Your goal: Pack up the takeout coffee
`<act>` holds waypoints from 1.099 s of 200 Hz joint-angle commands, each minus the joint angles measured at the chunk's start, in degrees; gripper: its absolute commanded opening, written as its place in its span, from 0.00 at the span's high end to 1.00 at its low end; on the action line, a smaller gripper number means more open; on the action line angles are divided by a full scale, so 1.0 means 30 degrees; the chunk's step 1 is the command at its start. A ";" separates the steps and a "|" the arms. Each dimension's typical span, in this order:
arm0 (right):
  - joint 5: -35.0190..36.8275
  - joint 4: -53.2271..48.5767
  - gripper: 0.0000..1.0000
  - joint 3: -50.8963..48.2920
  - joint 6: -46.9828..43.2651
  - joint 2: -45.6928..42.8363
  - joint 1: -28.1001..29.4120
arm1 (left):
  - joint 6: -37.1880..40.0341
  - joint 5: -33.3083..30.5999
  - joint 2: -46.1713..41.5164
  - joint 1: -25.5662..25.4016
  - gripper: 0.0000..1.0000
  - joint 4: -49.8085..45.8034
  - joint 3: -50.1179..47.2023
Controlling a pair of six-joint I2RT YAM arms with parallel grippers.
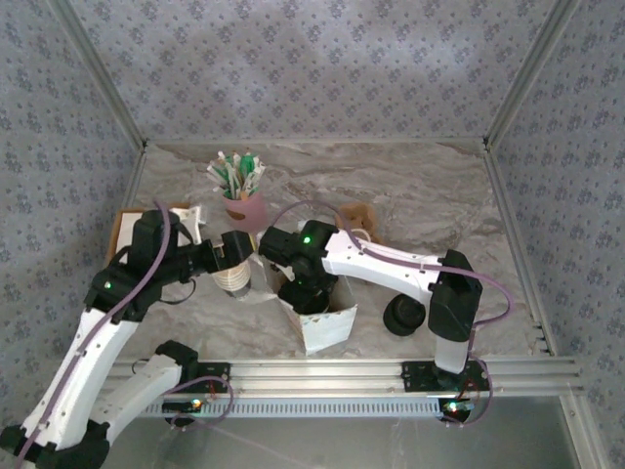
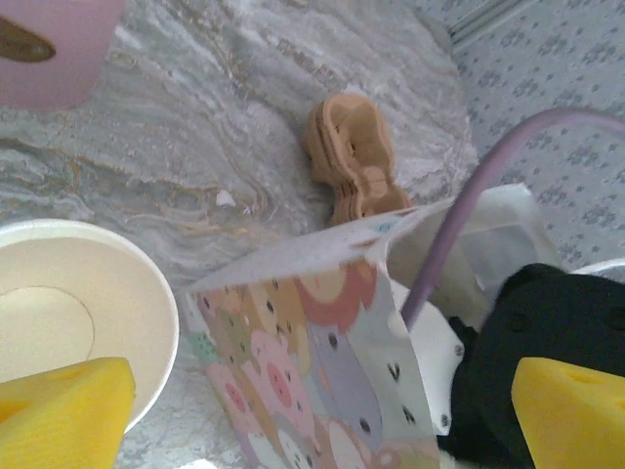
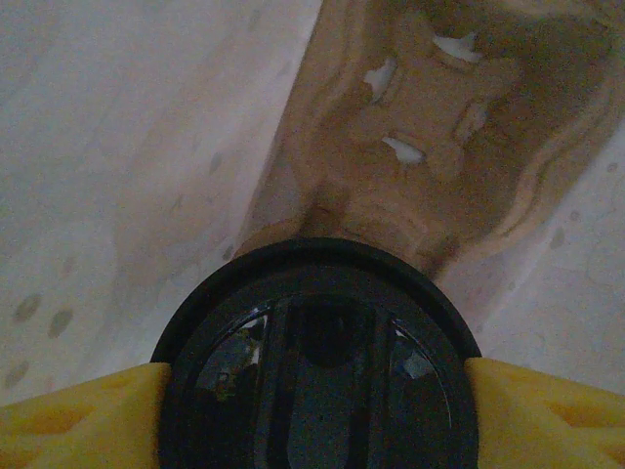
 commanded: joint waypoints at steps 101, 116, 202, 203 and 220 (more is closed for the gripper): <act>0.0079 -0.1267 0.22 -0.0505 0.2239 -0.0116 -0.0073 | -0.0480 -0.2925 -0.1793 0.0021 0.01 0.0427 0.0245; 0.0193 -0.1386 0.21 -0.0479 0.2606 -0.0077 -0.0075 | -0.0459 -0.2909 -0.1621 0.0027 0.01 0.0460 0.0249; 0.0636 -0.1338 0.20 -0.0334 0.3726 0.0048 0.0069 | 0.0359 -0.2272 0.0013 0.0225 0.07 0.1574 0.0550; 0.0640 -0.1344 0.20 -0.0302 0.3730 0.0052 0.0071 | 0.0400 -0.2261 0.0097 0.0254 0.07 0.1543 0.0619; 0.0762 -0.1497 0.20 -0.0024 0.3541 0.0244 0.0127 | 0.0993 -0.0331 0.2059 0.1462 0.08 0.1408 0.1810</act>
